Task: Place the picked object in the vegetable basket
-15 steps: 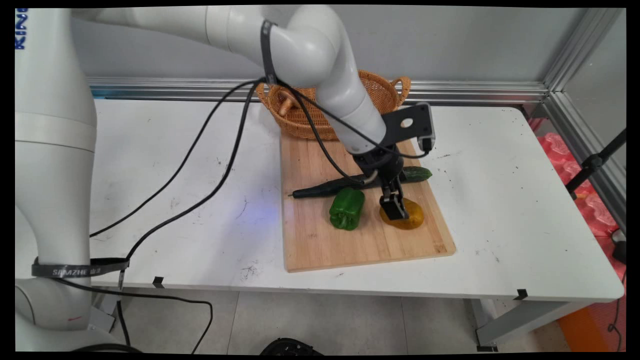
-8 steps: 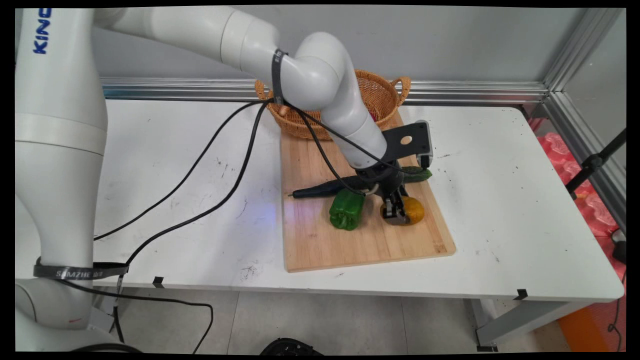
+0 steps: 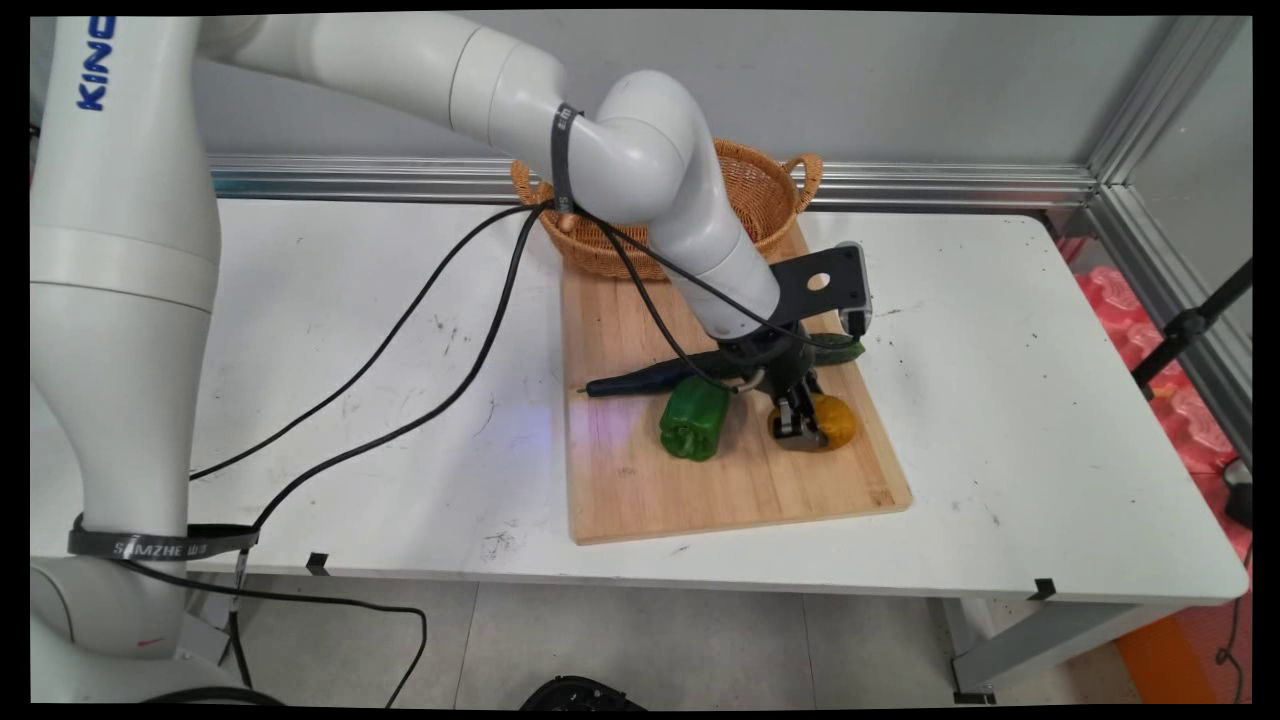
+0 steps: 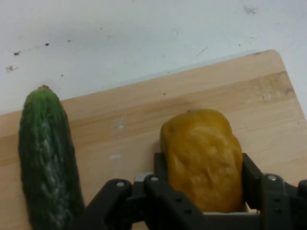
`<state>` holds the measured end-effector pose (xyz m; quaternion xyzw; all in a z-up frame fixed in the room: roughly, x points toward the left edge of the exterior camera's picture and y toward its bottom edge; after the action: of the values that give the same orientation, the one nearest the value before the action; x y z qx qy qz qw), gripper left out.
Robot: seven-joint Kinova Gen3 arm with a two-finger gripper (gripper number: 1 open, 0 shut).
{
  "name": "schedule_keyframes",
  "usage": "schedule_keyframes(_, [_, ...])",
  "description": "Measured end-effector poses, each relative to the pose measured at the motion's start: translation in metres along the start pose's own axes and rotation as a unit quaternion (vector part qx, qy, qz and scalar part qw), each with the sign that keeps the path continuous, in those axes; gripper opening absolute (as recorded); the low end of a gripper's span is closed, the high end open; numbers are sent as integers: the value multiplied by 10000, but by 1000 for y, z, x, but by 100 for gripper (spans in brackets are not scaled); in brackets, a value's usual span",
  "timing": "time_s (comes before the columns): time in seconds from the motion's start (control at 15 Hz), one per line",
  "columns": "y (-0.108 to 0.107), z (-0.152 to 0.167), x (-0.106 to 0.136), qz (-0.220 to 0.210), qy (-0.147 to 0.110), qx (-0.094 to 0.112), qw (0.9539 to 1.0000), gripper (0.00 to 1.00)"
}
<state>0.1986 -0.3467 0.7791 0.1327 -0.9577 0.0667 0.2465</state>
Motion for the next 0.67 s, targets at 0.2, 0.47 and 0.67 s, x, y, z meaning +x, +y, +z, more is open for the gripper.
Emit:
schedule_keyframes(0.2, [-8, -17, 11, 20, 74, 13, 10000, 0])
schedule_keyframes(0.47, [-27, -47, 31, 57, 249, 57, 9997, 0])
schedule_keyframes(0.67, [-57, -70, 44, -35, 427, 259, 9987, 0])
